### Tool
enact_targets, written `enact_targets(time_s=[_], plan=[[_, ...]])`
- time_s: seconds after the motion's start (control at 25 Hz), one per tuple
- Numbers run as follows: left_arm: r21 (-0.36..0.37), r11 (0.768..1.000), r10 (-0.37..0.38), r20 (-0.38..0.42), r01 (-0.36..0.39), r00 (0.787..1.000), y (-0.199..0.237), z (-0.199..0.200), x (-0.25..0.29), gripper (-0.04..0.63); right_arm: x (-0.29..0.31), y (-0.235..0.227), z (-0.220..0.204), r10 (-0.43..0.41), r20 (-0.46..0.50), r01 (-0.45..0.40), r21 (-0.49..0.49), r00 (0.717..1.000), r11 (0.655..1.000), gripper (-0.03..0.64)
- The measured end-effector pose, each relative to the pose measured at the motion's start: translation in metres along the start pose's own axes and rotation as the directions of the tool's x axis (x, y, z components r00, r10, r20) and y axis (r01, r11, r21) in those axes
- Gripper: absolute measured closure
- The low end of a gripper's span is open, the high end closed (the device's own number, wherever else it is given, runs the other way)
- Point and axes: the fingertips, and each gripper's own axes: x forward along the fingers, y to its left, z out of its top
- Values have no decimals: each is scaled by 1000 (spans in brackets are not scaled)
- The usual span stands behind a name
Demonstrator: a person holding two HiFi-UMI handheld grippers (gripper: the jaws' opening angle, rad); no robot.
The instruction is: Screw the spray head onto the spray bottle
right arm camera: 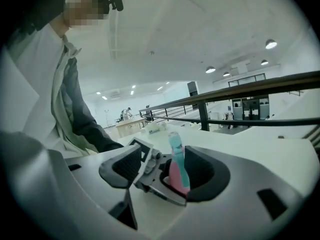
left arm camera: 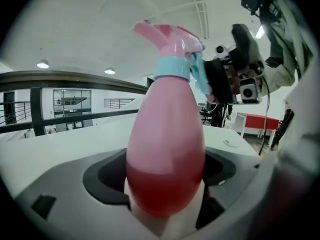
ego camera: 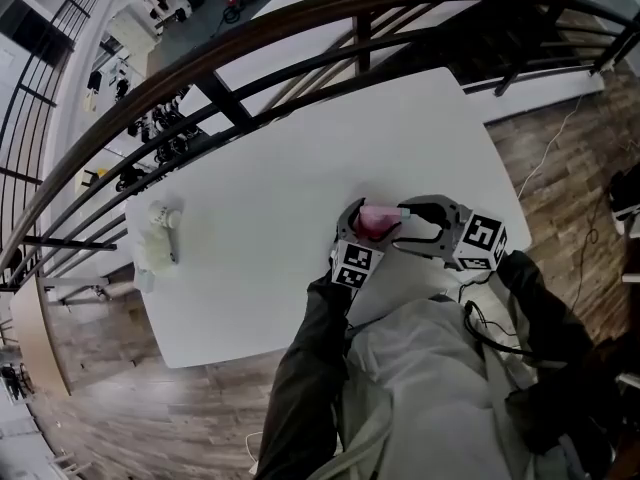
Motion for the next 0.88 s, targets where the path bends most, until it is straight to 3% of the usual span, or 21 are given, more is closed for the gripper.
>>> enact_targets(time_s=[0.2, 0.4, 0.48, 0.56, 0.64, 0.72, 0.8, 0.88], plan=[[5, 1000, 5, -1, -5, 1000, 1, 3, -2, 166, 28, 50, 3, 89, 21, -90, 62, 996, 994, 350], [-2, 1000, 3, -4, -3, 1000, 2, 3, -4, 165, 41, 54, 19, 110, 50, -107, -49, 993, 993, 362], [0, 1000, -5, -2, 5, 1000, 0, 1, -1, 166, 13, 45, 37, 39, 105, -27, -108, 994, 994, 473], [2, 1000, -13, 3, 12, 1000, -1, -2, 1, 165, -8, 17, 51, -104, 127, 124, -159, 986, 979, 492], [5, 1000, -21, 5, 21, 1000, -3, -4, 3, 166, -6, -12, 43, -181, 55, 189, -234, 982, 954, 491], [7, 1000, -26, 2, 26, 1000, -4, -2, 1, 165, 12, -23, 27, -140, -35, 123, -296, 990, 947, 436], [9, 1000, -26, -1, 26, 1000, -4, 1, -1, 165, 25, -20, 14, -85, -88, 52, -325, 992, 944, 434], [9, 1000, -27, -2, 27, 1000, -4, 2, -1, 165, 24, -15, 10, -80, -101, 45, -315, 992, 948, 436]])
